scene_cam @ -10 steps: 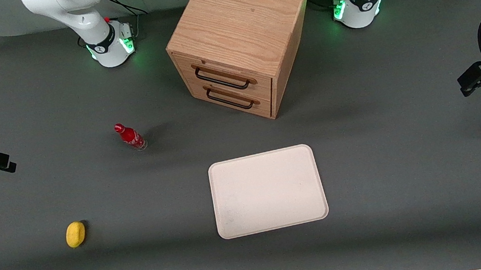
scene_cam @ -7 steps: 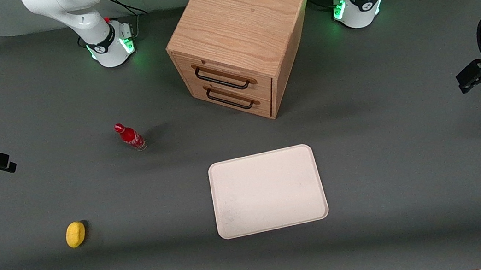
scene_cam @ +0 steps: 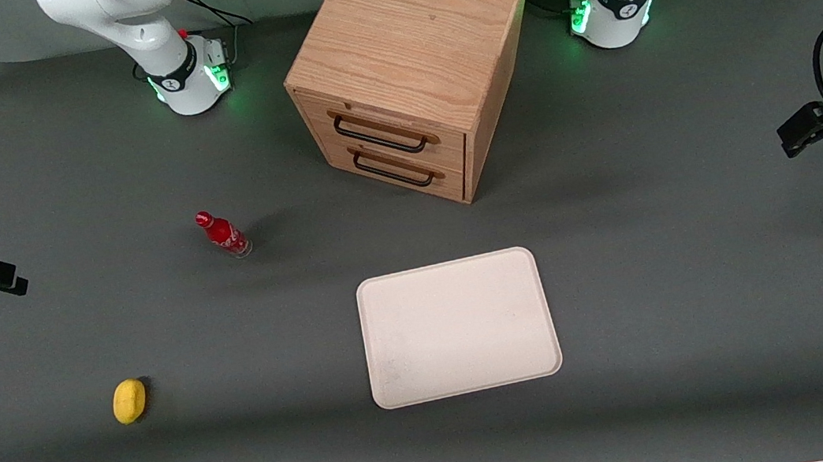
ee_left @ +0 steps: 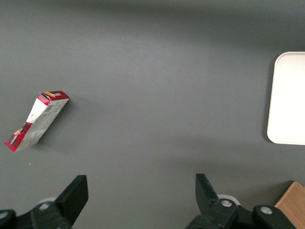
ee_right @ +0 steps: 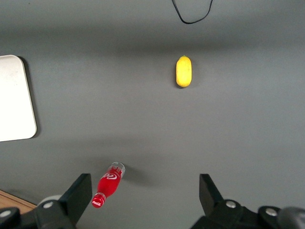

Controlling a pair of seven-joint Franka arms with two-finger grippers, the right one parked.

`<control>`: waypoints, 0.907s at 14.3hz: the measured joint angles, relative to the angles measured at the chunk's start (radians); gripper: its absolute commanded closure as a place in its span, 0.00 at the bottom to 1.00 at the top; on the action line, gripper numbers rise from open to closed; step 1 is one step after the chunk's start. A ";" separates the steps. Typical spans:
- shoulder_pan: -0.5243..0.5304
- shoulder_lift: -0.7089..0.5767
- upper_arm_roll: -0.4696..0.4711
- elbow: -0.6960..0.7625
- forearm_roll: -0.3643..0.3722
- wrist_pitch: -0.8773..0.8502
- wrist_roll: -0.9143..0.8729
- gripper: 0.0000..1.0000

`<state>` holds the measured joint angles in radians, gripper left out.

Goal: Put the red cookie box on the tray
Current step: 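Move the left gripper down toward the red-and-white cookie box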

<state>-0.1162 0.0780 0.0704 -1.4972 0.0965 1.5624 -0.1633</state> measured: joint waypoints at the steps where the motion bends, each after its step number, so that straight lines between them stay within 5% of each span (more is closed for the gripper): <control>1: 0.000 0.000 0.000 0.000 -0.023 -0.016 -0.001 0.00; 13: 0.033 -0.016 0.003 -0.002 -0.078 -0.117 -0.003 0.00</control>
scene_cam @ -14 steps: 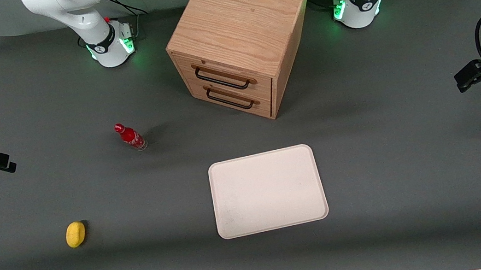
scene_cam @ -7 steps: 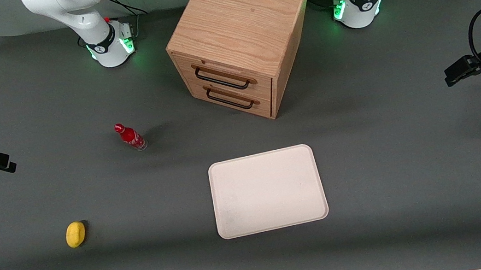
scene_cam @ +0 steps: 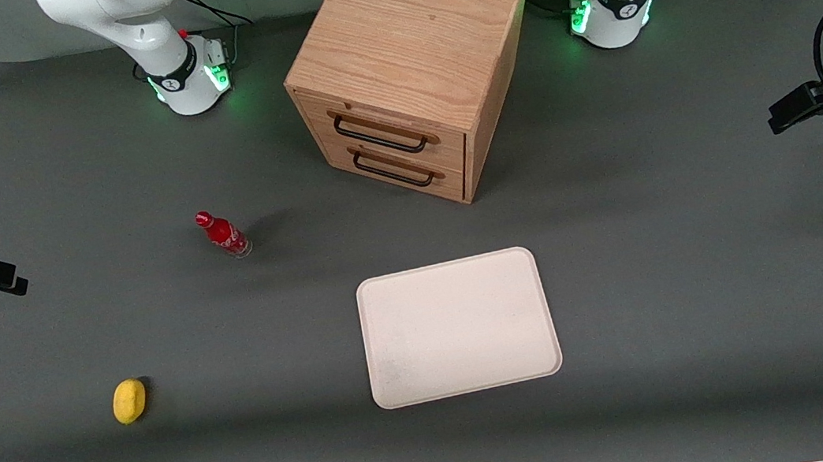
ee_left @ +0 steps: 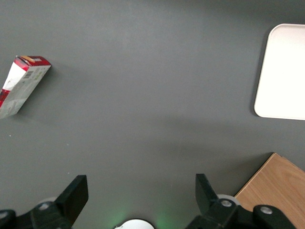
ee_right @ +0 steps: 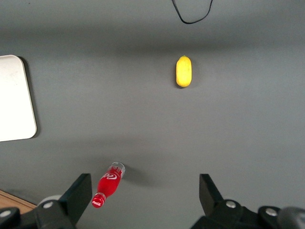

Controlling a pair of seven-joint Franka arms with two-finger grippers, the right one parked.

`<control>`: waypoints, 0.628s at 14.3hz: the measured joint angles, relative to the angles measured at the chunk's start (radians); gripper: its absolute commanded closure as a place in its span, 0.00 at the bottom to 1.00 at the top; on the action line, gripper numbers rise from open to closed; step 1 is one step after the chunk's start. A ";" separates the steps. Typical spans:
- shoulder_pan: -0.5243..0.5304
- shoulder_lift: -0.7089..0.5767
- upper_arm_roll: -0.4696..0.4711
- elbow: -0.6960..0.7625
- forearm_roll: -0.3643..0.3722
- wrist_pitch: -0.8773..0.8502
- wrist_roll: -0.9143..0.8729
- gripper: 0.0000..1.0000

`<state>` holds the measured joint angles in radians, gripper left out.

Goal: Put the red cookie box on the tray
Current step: 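Move the left gripper down toward the red-and-white cookie box, then align the open left gripper over the cookie box and close on it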

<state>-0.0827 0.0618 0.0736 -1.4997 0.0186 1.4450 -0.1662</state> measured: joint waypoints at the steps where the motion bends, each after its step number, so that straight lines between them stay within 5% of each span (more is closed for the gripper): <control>1: 0.005 0.000 0.000 -0.001 0.000 -0.011 0.000 0.00; 5: 0.085 0.000 0.002 -0.009 0.000 -0.027 0.099 0.00; 9: 0.299 0.014 0.009 -0.011 0.005 -0.036 0.412 0.00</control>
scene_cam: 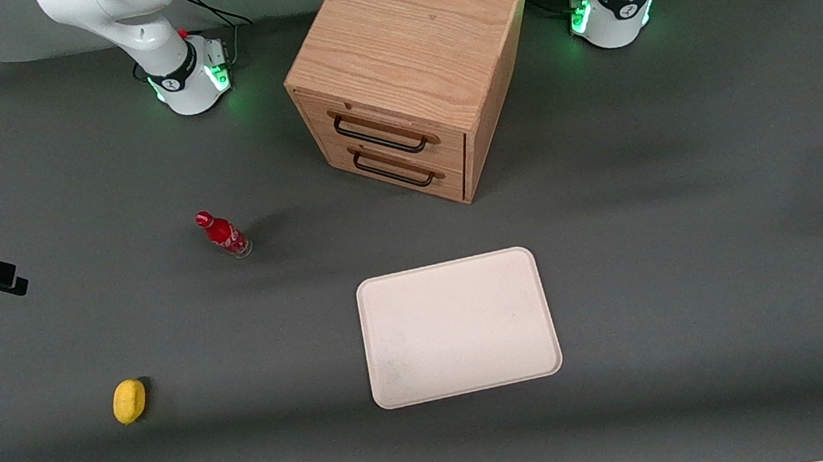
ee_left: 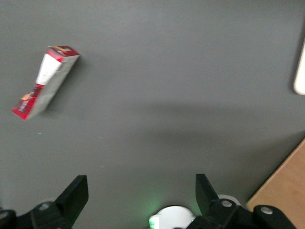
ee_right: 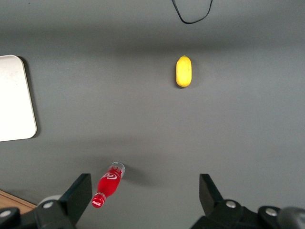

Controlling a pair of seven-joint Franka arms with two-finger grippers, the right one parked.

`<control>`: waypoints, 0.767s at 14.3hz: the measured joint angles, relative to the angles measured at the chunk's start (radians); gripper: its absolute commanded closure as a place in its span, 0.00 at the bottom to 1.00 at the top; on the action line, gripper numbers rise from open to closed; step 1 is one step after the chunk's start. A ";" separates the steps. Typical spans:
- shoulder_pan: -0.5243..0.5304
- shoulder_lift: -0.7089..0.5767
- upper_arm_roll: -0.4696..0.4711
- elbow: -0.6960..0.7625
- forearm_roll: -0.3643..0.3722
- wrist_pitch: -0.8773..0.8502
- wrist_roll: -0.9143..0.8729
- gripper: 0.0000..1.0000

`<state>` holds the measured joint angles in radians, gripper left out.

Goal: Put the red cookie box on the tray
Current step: 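Align the open left gripper over the cookie box and close on it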

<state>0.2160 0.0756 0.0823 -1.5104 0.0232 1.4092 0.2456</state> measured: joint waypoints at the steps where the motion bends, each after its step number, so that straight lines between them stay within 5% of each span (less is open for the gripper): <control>1: 0.064 0.008 0.002 0.000 0.002 0.001 0.104 0.00; 6: 0.292 0.111 0.005 0.029 0.068 0.088 0.537 0.00; 11: 0.377 0.226 0.004 0.054 0.083 0.200 0.751 0.00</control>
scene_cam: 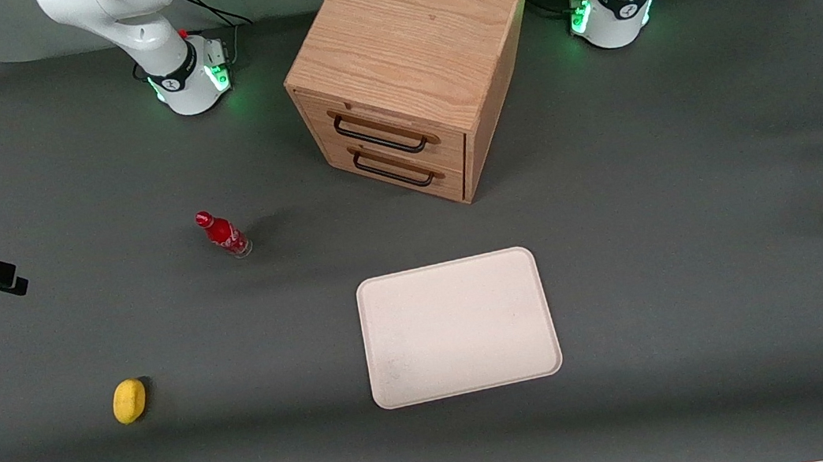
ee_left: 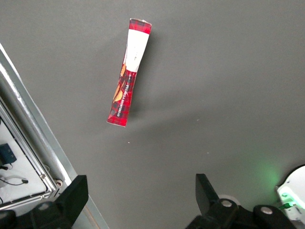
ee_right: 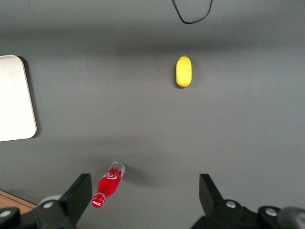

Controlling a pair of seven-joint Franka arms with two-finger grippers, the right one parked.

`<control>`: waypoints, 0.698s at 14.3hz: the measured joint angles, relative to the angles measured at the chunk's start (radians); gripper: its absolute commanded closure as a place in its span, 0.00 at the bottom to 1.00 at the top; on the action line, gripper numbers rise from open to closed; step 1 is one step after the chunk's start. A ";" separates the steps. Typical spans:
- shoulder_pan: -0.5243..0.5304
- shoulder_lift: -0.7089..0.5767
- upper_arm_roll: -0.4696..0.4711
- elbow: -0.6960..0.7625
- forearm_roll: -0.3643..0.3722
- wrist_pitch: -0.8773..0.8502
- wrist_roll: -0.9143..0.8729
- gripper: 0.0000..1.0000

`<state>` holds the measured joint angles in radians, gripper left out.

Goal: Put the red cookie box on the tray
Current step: 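Align the open left gripper over the cookie box and close on it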

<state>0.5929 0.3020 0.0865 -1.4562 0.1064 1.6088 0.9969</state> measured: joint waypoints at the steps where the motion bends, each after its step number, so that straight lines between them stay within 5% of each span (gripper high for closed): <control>1: 0.000 0.023 -0.002 -0.002 0.002 0.021 0.007 0.00; 10: -0.011 0.280 -0.023 -0.150 0.018 0.430 0.012 0.00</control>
<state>0.5815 0.5823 0.0632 -1.6059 0.1239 2.0384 1.0092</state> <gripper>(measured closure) 0.000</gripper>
